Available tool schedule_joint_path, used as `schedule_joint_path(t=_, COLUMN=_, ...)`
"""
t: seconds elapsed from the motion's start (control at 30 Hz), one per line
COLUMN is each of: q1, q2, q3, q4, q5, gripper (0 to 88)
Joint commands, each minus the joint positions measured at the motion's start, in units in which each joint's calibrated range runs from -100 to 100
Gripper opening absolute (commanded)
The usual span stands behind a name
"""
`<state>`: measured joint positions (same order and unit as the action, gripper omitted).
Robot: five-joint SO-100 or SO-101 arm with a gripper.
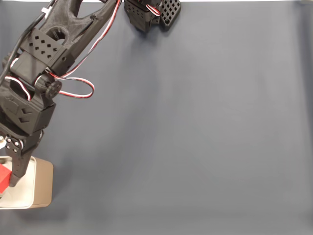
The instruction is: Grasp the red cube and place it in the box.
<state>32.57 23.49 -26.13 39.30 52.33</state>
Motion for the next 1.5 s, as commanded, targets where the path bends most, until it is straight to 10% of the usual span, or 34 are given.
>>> schedule_joint_path(t=0.0, q1=0.67, q2=-1.39, q3=-2.52, q4=-1.10, q5=0.34, gripper=7.7)
schedule_joint_path(t=0.47, q1=1.17, q2=-2.09, q3=-2.98, q4=2.18, q5=0.68, gripper=55.1)
schedule_joint_path(t=1.47, q1=0.81, q2=-2.17, q3=-2.52, q4=0.13, q5=0.59, gripper=58.2)
